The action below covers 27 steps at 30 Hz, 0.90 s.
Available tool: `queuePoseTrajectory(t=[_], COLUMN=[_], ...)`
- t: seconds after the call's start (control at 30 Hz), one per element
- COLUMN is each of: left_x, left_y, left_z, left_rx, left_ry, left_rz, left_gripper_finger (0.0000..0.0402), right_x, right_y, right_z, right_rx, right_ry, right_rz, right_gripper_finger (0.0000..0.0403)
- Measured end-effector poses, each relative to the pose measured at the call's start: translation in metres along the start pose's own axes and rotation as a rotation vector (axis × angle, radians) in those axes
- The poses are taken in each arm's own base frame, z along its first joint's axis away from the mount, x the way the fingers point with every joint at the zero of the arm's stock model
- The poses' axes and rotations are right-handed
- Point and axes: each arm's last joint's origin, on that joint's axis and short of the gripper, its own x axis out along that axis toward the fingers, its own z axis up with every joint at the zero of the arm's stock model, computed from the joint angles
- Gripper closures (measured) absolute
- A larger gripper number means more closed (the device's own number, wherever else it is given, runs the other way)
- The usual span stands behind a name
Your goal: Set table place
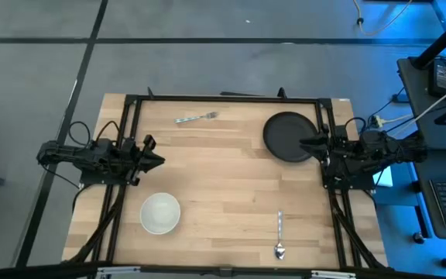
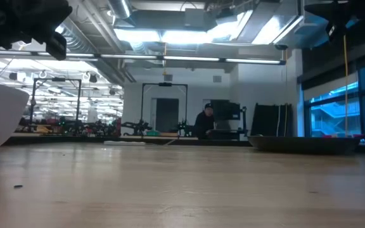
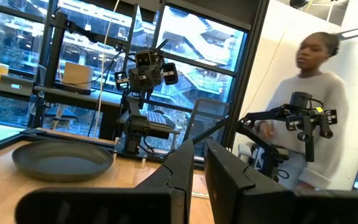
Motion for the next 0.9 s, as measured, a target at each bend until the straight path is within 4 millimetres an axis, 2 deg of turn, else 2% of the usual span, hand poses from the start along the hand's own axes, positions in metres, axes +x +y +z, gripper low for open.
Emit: queuePoseTrajectory(t=[0.33, 0.63, 0.9], left_x=[0.0000, 0.0000, 0.0000], left_y=[0.0000, 0.0000, 0.0000], left_z=[0.0000, 0.0001, 0.0001], left_rx=[0.000, 0.000, 0.000], left_ry=[0.000, -0.001, -0.001], left_rz=[0.000, 0.000, 0.000], left_gripper_finger=[0.0369, 0.0369, 0.0369], right_x=[0.0000, -0.0001, 0.0000], right_y=[0.0000, -0.0009, -0.0006], right_z=[0.0000, 0.0018, 0.0026], right_rx=[-0.003, -0.201, -0.090], right_ry=[0.000, -0.026, -0.036], right_rz=[0.000, -0.047, -0.043], right_gripper_finger=[0.0295, 0.0295, 0.0295])
